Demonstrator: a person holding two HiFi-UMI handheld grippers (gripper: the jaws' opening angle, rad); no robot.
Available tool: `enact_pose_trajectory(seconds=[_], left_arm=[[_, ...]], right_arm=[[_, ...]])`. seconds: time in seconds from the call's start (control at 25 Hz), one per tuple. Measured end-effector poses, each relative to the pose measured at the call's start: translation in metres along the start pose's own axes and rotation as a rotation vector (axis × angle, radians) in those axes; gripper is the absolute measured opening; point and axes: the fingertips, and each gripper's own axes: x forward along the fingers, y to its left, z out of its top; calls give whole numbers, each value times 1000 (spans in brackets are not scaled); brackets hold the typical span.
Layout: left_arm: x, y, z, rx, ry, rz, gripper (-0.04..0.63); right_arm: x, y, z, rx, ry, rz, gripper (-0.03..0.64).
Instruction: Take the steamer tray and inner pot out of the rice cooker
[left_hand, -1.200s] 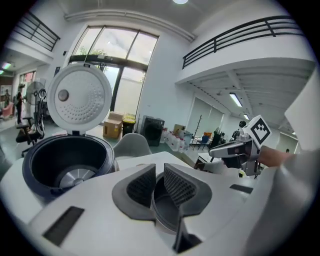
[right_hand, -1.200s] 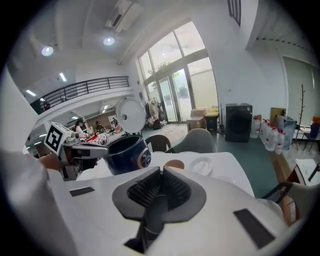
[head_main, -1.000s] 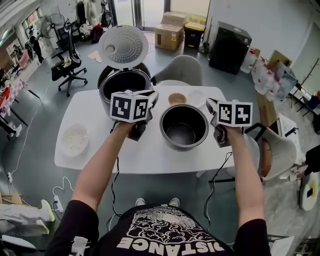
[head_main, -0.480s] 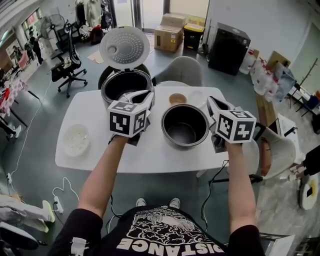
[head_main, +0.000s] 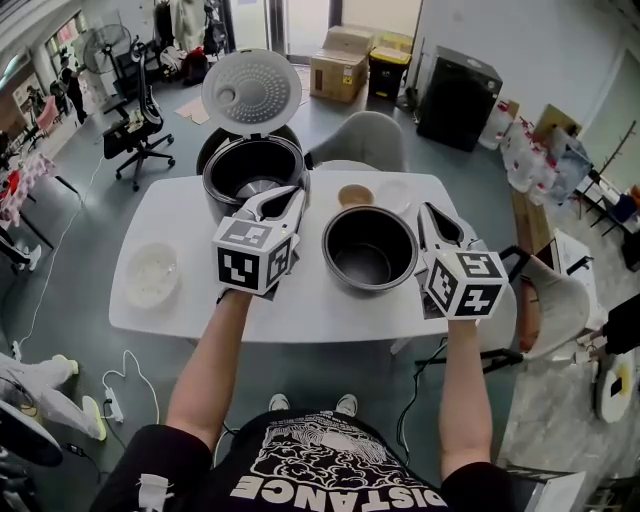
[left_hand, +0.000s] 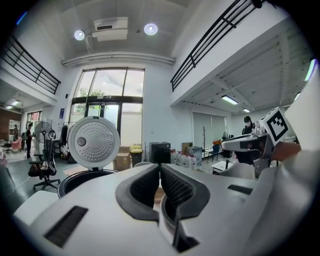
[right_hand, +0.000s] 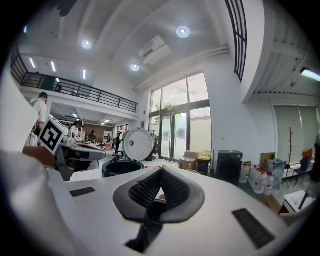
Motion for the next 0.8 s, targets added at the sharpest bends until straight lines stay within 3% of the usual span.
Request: enact_pose_trajectory(seconds=[0.8], left_arm=[[-9,2,-9,-4,-2,16,14]], right_arm=[[-8,7,-9,-35,-28,-18,12]])
